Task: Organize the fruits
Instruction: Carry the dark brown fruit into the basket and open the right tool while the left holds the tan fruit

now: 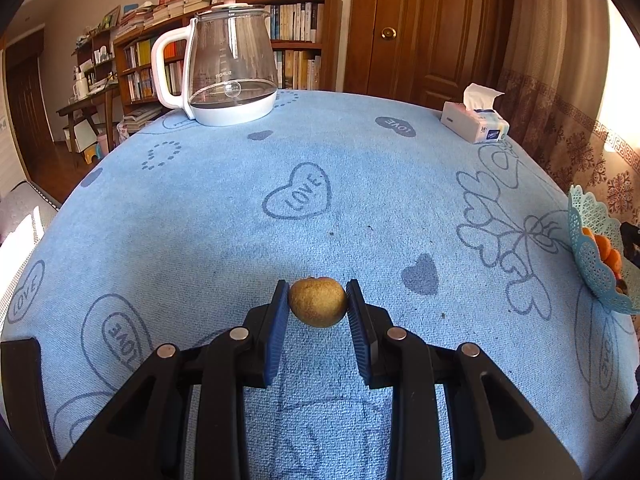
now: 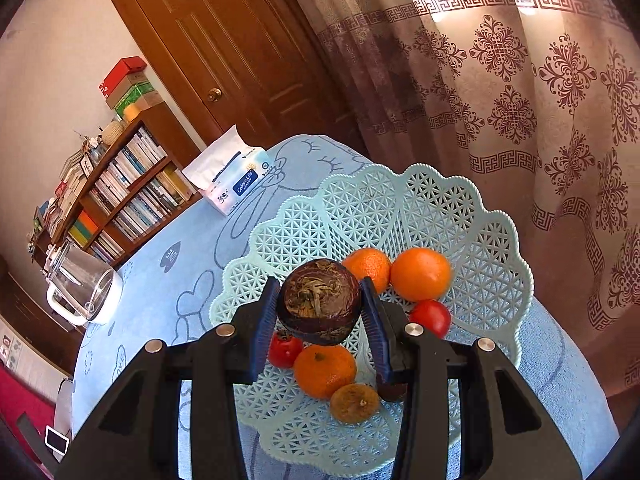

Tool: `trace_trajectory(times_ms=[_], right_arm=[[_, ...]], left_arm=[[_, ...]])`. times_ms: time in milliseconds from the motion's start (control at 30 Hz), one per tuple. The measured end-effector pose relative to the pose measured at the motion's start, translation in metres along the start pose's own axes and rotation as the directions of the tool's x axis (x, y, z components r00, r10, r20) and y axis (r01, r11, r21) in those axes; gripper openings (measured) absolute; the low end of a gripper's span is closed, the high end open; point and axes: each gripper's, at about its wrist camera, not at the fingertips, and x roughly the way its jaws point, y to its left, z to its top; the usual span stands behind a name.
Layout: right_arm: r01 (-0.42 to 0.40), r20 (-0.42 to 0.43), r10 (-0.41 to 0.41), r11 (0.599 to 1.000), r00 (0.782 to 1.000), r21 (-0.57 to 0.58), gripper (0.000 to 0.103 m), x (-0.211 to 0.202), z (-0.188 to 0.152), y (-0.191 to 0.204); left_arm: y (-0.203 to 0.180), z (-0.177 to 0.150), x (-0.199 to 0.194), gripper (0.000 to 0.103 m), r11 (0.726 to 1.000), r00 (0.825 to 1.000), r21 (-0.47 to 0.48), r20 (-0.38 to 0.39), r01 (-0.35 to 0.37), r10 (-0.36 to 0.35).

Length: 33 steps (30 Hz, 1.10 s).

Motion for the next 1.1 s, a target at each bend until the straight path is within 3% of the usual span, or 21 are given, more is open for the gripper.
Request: trace_trajectory(times_ms=[100,233,467,600,767,833,900,1100], right_arm=[[0.012,0.006,-0.012,1.000,1.000,0.011,0.042,-0.002,-0.001,-0.001],[0.012,0.039,-0.013,0.999,0.999,0.038,0.055,-0.011,0.000,-0.003],[0.021,0.104,-0.027,0.998,0.994,0.067,0.056,-0.026,0.009,-0.006],[0.027,0.165,-0.036,0.998,0.986,0.054,0.064,-0.040,0.020,-0.002],[0.089,0.238,-0.073,0.994,0.969,-0.057,0.065,-0.053,0.020,0.007],[0.119,0.265,-0.094,0.990,0.960,-0.080,0.072,-0.056,0.013,0.004],[0.140,0.286,-0.114,0.987,0.951,-0.074,0.074,-0.056,0.006,-0.004],[0.135,0.273,-0.130,0.991,0.953,-0.001,0.074,-0.051,-0.002,-0.032]], left_arm=[[0.000,0.000,0.000,0.029,1.000,1.000,-0.001,0.001,0.000,0.000],[0.000,0.000,0.000,0.029,1.000,1.000,-0.001,0.001,-0.001,0.001],[-0.003,0.000,-0.001,0.029,1.000,1.000,0.009,0.002,-0.006,0.006],[-0.009,0.002,-0.007,0.029,1.000,1.000,0.028,0.008,0.005,-0.005],[-0.022,0.005,-0.016,0.029,0.998,0.999,0.048,0.011,0.051,-0.052],[-0.031,0.007,-0.017,0.029,0.995,0.997,0.055,0.003,0.082,-0.083],[-0.042,0.010,-0.018,0.029,0.991,0.993,0.067,-0.009,0.119,-0.118],[-0.081,0.022,-0.019,0.029,0.965,0.970,0.101,-0.059,0.243,-0.238]])
